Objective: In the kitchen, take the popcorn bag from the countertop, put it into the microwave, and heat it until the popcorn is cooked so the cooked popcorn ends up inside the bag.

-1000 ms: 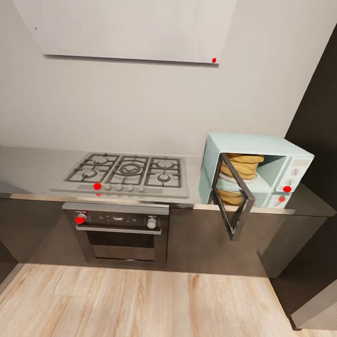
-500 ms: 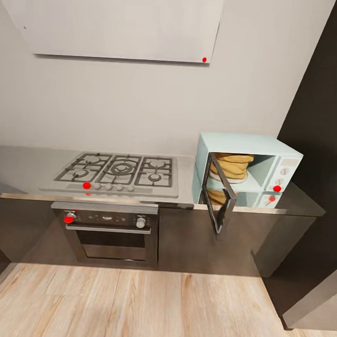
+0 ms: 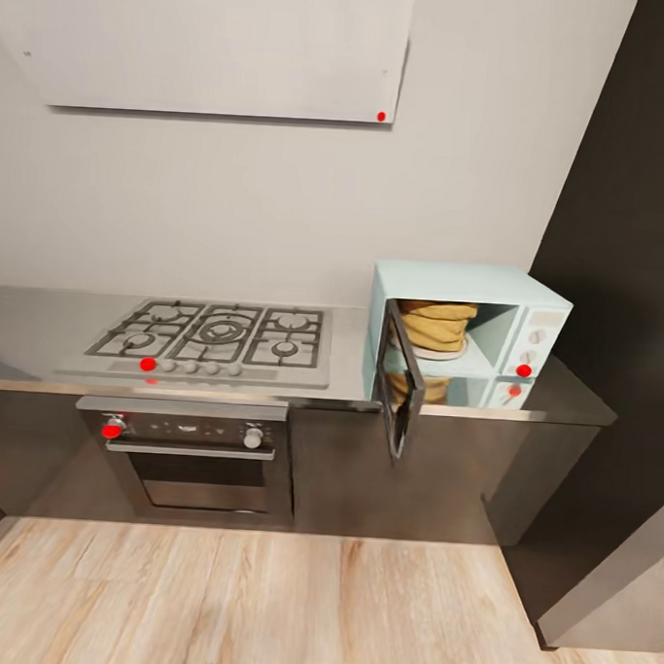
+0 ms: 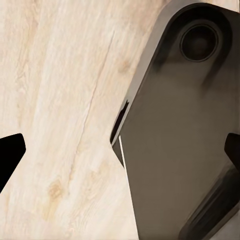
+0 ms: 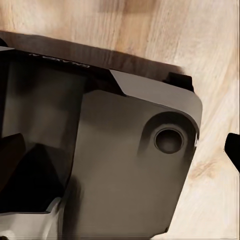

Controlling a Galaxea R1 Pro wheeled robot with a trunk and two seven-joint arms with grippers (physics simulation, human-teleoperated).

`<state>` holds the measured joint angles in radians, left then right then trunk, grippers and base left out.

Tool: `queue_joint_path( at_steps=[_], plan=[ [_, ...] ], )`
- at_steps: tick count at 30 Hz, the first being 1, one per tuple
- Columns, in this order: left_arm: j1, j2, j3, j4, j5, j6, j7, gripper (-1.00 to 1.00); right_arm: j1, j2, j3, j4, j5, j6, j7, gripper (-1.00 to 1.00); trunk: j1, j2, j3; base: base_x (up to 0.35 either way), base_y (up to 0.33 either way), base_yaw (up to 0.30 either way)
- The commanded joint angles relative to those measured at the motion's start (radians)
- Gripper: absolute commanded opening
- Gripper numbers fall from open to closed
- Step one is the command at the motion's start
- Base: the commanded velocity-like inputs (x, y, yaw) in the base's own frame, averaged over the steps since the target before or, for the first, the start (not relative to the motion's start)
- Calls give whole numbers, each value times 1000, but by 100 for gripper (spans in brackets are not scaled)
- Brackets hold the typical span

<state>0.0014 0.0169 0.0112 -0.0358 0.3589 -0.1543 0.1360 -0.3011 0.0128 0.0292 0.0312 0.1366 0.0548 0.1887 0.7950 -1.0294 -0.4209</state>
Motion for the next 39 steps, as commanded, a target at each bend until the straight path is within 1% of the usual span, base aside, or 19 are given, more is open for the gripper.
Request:
queue_joint_path(
  at_steps=[1,13,21,26,29,39],
  plan=[
    [0,0,1,-1,3,-2,2,100,-1,0,3,1,7,3,2,100,0,-1,-1,0,-279,0],
    [0,0,0,-1,3,-2,2,100,-1,-1,6,1,9,0,1,100,0,-1,-1,0,-261,0],
    [0,0,-5,-2,-1,-2,-5,100,-1,-4,6,1,8,5,-3,100,0,-1,-1,0,-31,0],
    [0,-3,-2,-3,-1,-3,-6,100,-1,-18,6,2,8,-4,-11,100,0,-1,-1,0,-1,0],
    [0,0,-3,-3,0,0,-6,100,-1,-29,6,2,8,-2,-12,100,0,-1,-1,0,0,0],
    [0,0,-4,-5,0,-2,-1,100,-1,-32,6,3,8,8,-12,100,0,-1,-1,0,-125,0]
  ],
)
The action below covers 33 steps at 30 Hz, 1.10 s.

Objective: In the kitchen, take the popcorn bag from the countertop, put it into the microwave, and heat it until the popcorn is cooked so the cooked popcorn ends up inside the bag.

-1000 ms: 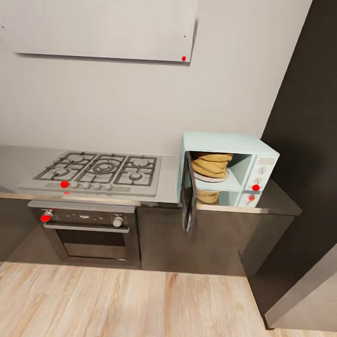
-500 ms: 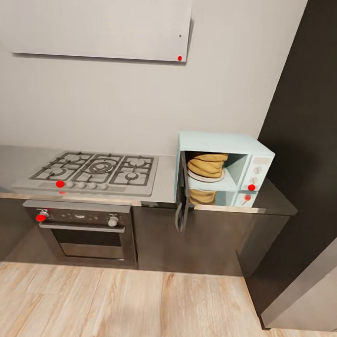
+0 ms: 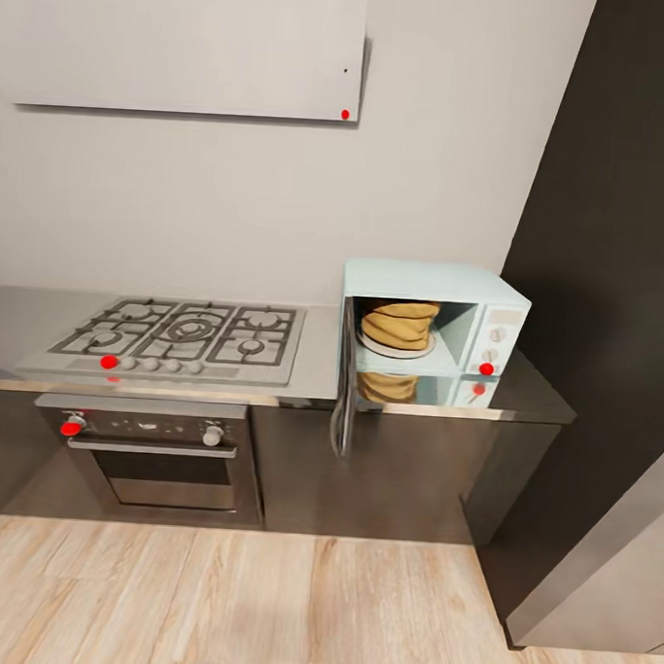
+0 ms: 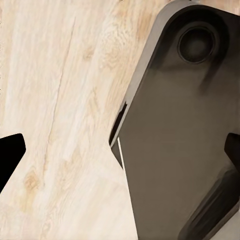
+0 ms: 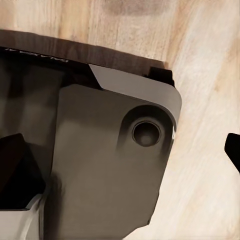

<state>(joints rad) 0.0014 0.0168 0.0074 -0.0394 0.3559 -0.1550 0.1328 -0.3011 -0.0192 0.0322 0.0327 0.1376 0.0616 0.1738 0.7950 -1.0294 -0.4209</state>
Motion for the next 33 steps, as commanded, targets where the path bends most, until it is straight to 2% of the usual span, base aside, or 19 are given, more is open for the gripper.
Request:
queue_joint_path(
  at_steps=[1,3,6,8,10,11,12,14,16,18,19,20,22,26,27,29,30,33],
  plan=[
    [0,0,0,-3,3,-2,4,100,-1,0,3,1,7,-1,3,100,0,-1,-1,0,-14,0],
    [0,1,-3,-23,3,-1,5,100,-1,-1,3,1,7,-1,4,100,0,-1,-1,0,-8,0],
    [0,3,-4,-106,-1,7,10,100,-1,-1,3,1,7,-1,4,100,0,-1,-1,0,-2,0],
    [0,4,-5,-190,-4,17,12,100,-1,-2,3,1,7,-6,4,100,0,-1,-1,0,0,0],
    [0,11,-5,-293,-7,59,12,100,-1,-2,2,1,7,-11,3,100,0,-1,-1,0,0,0],
    [0,16,-6,-355,-8,102,12,100,-1,-3,2,1,7,-13,3,100,0,-1,-1,0,0,0],
    [0,26,-7,-503,-10,206,12,100,-1,-7,2,1,7,-14,3,100,0,-1,-1,0,0,0],
    [0,31,-9,-702,-20,331,12,100,-1,-11,3,1,7,-15,3,100,0,-1,-1,0,0,0],
    [-3,32,-7,-1035,-64,560,11,100,-1,-14,2,0,6,-15,3,100,0,-1,-1,0,0,0],
    [-8,30,-6,-1171,-84,654,11,100,-1,-14,2,0,7,-16,3,100,0,-1,-1,0,0,0],
    [-32,27,-7,-1256,-94,711,11,100,-1,-14,3,0,8,-16,3,100,0,-1,-1,0,0,0],
    [-43,26,-6,-1271,-95,720,11,100,-1,-14,3,0,8,-16,3,100,0,-1,-1,0,0,0],
    [-109,26,-8,-1307,-98,742,10,100,-1,-14,3,0,8,-14,4,100,0,-1,-1,0,0,0],
    [-275,23,-9,-1325,-98,809,6,100,-1,-15,3,0,8,-14,4,100,0,-1,-1,0,0,0],
    [-349,18,-10,-1332,-99,852,4,100,-1,-15,3,0,8,-14,4,100,0,-1,-1,0,0,0],
    [-416,10,-11,-1335,-99,875,3,100,-1,-15,3,0,8,-13,4,100,0,-1,-1,0,0,0],
    [-469,5,-12,-1336,-99,885,2,100,-1,-15,3,0,8,-13,4,100,0,-1,-1,0,0,0],
    [-528,2,-14,-1339,-99,890,1,100,-1,-15,3,0,7,-13,4,100,0,-1,-1,0,0,0]
  ],
)
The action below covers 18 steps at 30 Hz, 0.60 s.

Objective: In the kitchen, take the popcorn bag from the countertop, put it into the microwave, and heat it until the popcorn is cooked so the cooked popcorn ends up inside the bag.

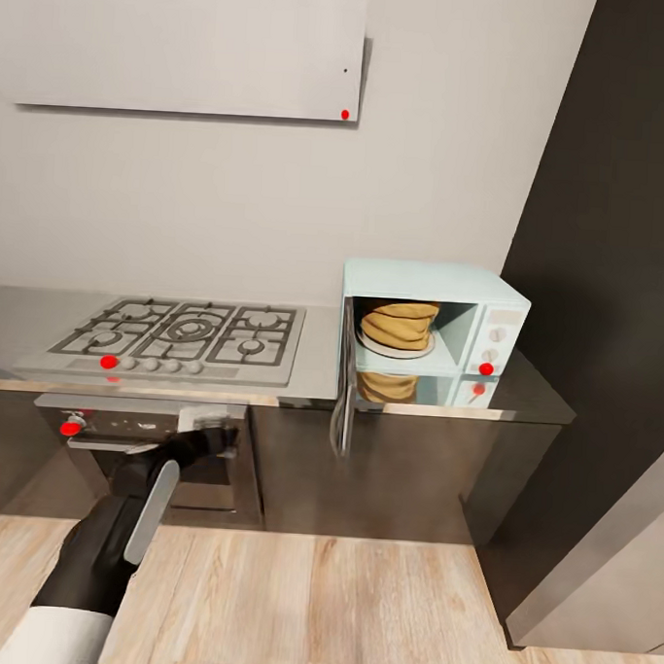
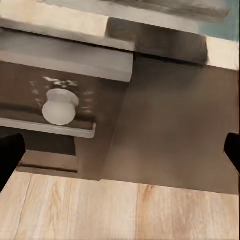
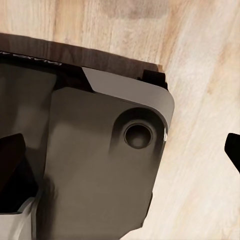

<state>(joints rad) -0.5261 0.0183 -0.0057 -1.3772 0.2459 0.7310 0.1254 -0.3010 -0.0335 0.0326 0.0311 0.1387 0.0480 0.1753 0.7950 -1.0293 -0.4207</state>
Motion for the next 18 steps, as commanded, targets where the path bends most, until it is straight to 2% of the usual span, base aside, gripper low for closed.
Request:
queue_joint_path(
  at_steps=[1,6,9,10,13,15,17,18],
  plan=[
    [-28,0,-3,-2,10,6,10,100,-1,0,3,1,6,1,3,100,0,-1,-1,0,0,0],
    [-77,6,-5,6,6,7,10,100,-1,0,3,1,6,7,7,100,0,-1,-1,0,0,0],
    [-102,7,-5,9,-24,7,10,100,-1,1,2,2,6,14,15,100,0,-1,-1,0,0,0],
    [-116,6,-5,10,-39,12,9,100,-1,0,2,1,5,14,13,100,0,-1,-1,0,0,0],
    [-137,-1,-5,31,-53,37,4,100,-1,1,1,2,3,14,5,100,0,-1,-1,0,0,0],
    [-153,-21,-8,76,-58,42,-5,100,13,-4,-3,3,-4,9,3,100,0,-1,-1,0,0,0],
    [-167,-26,-8,99,-58,42,-43,100,29,-6,-5,3,-25,5,3,100,0,-1,-1,0,0,0],
    [-194,-30,-13,123,-59,41,-139,100,38,-8,-6,4,-62,3,3,100,0,-1,-1,0,0,0]
  ],
)
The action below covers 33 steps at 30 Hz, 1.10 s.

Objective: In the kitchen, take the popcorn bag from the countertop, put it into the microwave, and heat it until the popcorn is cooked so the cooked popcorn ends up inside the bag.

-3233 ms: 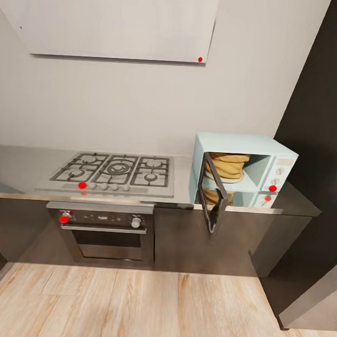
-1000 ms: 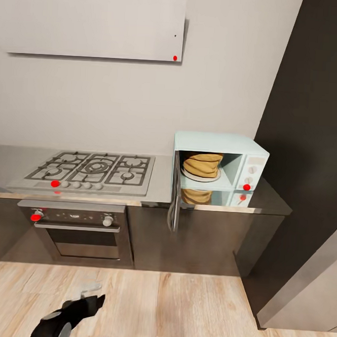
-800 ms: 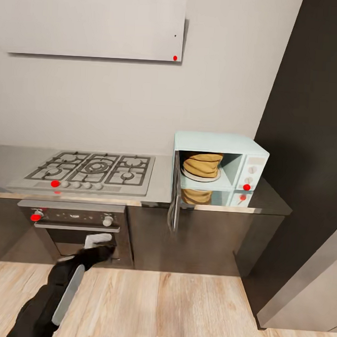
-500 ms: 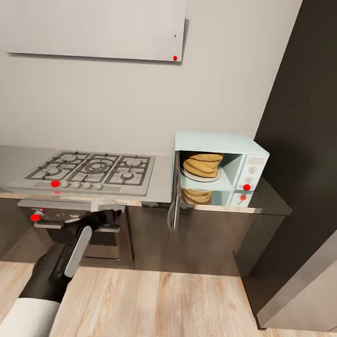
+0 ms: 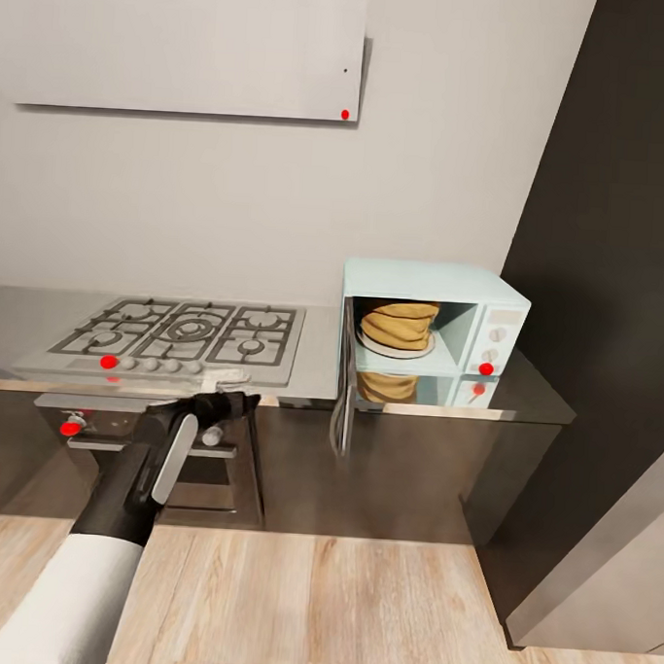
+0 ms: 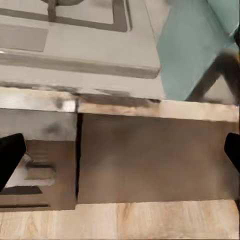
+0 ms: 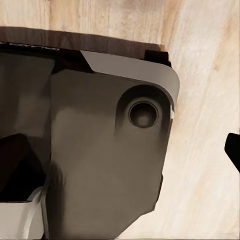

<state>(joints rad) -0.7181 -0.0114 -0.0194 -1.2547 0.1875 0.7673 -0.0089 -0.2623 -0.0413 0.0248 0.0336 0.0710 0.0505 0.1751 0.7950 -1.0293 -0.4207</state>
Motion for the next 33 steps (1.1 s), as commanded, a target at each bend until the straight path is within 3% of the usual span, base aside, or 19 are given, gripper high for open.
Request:
queue_joint_path(
  at_steps=[1,3,6,7,10,14,19,24,33],
  plan=[
    [-14,-1,-4,7,-3,4,-76,100,1,-2,2,1,-11,0,3,100,0,-1,-1,0,0,0],
    [-23,1,-9,13,-15,1,-198,100,2,-5,1,0,-25,-5,3,100,0,-1,-1,0,0,0],
    [-27,8,-11,12,-25,-3,-316,100,3,-7,1,1,-31,-30,3,100,0,-1,-1,0,0,0],
    [-27,14,-11,9,-27,-4,-389,100,3,-8,1,1,-32,-37,3,100,0,-1,-1,0,0,0],
    [-27,20,-11,9,-28,-19,-491,100,3,-7,1,1,-32,-41,2,100,0,-1,-1,0,0,0],
    [-27,23,-8,9,-28,-85,-577,100,3,-7,1,1,-33,-42,2,100,0,-1,-1,0,0,-99],
    [-27,21,-10,4,-26,-144,-628,100,3,-6,1,0,-33,-41,1,100,0,-1,0,0,0,-216],
    [-27,14,-11,-54,-21,-142,-633,100,3,-6,1,0,-33,-41,2,100,0,-1,2,0,0,-213],
    [-27,16,-10,-54,-22,-146,-632,100,3,-6,1,0,-31,-42,3,100,0,-1,2,92,0,-21]
  ],
)
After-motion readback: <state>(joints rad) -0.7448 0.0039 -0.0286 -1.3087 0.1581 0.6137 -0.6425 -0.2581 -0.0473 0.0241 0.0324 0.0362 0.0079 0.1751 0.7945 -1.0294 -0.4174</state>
